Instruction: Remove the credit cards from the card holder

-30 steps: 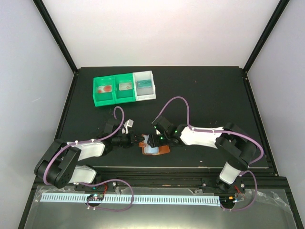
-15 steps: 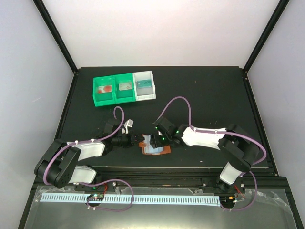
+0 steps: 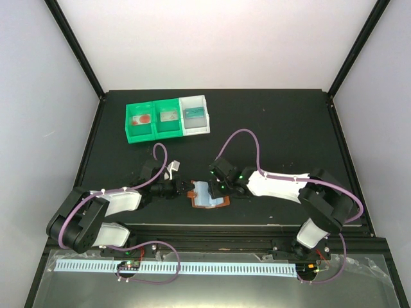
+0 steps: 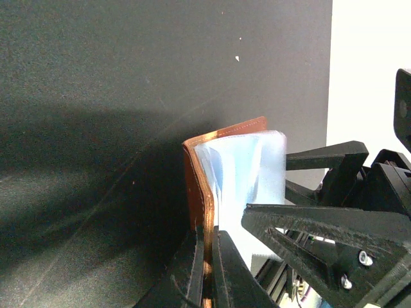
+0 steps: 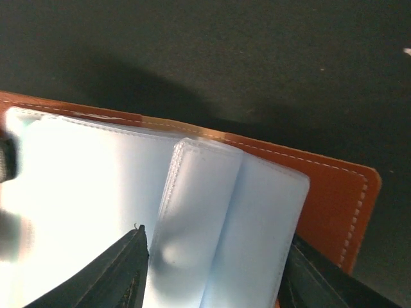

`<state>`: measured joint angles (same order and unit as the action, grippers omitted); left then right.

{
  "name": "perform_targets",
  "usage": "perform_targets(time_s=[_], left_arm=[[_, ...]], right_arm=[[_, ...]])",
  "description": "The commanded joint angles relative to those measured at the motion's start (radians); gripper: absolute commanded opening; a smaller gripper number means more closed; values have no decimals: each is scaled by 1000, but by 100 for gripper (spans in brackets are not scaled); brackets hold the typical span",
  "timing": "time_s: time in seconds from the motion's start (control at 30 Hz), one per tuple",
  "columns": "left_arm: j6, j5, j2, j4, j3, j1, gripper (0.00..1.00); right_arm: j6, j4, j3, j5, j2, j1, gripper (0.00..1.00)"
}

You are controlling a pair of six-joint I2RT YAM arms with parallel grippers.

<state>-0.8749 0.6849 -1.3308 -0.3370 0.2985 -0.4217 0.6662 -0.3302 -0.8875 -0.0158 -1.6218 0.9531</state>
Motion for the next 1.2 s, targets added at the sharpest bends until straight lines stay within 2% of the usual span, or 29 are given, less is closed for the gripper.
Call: perform_targets(time_s=[0.0,0.13,0.23,0.33,0.6,0.73,1.17], left_arm=[[-1,0,-3,-11,6,-7,2],[4,2,-3,-7,7,-8,2],[5,2,-6,-4,11,-8,2],[4,2,-8,-4,14,-8,1],[4,3,-8,-5,16,-7,2],[0,6,-8,-2,16,-7,2],[-5,4,-6,-5,13,-8,2]], right_arm=[[-16,-56,-7,76,31,3,52],[-22,-99,-20,91,73,3,53],[-23,-119,-31,91,108,4,62],[-27,-97,-39,47,119,4,65],[-21,14,-49,-91,42,12,64],[-13,48,-61,-138,2,13,68],[-9,83,-61,-183,-63,15,72]])
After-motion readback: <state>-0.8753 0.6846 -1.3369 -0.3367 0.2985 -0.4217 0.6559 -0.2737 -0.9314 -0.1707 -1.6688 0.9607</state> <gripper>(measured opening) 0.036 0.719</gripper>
